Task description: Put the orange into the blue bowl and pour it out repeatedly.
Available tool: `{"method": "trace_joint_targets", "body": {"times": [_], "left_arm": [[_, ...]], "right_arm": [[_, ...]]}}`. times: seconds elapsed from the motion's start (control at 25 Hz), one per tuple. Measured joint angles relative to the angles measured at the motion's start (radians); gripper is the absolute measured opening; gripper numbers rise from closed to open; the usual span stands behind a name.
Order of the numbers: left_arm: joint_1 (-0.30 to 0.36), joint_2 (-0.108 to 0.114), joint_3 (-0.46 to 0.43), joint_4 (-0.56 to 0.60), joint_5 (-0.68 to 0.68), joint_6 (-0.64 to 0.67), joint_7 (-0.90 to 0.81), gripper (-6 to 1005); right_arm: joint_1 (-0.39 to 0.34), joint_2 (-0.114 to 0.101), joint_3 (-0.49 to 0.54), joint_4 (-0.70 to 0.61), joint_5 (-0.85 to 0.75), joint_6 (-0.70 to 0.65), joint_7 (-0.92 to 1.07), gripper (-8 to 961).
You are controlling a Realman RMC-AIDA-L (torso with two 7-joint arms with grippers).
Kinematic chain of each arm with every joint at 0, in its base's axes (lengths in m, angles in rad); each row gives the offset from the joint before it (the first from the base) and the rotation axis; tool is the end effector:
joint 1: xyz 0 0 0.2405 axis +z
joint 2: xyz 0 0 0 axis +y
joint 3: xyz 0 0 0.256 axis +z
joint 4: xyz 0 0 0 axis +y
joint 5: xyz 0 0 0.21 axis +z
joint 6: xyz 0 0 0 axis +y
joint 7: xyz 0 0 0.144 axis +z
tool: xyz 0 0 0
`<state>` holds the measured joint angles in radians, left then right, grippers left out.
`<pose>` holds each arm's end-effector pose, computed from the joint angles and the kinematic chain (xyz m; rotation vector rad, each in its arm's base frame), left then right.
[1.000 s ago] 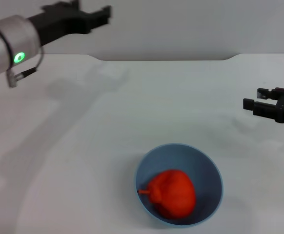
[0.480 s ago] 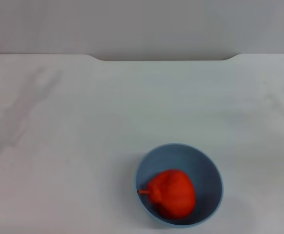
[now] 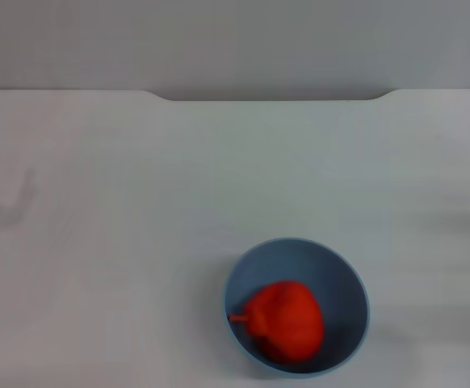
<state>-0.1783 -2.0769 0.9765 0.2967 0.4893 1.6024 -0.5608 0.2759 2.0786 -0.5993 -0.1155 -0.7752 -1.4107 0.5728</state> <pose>-0.3459 0.2537 0.0791 -1.4031 -0.3497 -1.0712 0.3810 0.2681 0.0523 -1.3430 0.6592 0.9203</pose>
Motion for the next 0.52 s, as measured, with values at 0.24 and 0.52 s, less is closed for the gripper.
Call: {"method": "trace_joint_targets", "body": {"times": [0.24,0.52], "left_arm": [[-0.047,-0.002,-0.009,-0.232,-0.007,0.022,0.496,793],[-0.087,-0.002,-0.012,-0.343,0.005,0.017,0.632,765]], "right_arm": [[0.036,0.005,0.018,0.147,0.008,-0.077,-0.197,576],[0.076,0.006,0.02,0.233,0.004,-0.086,-0.262,576]]}}
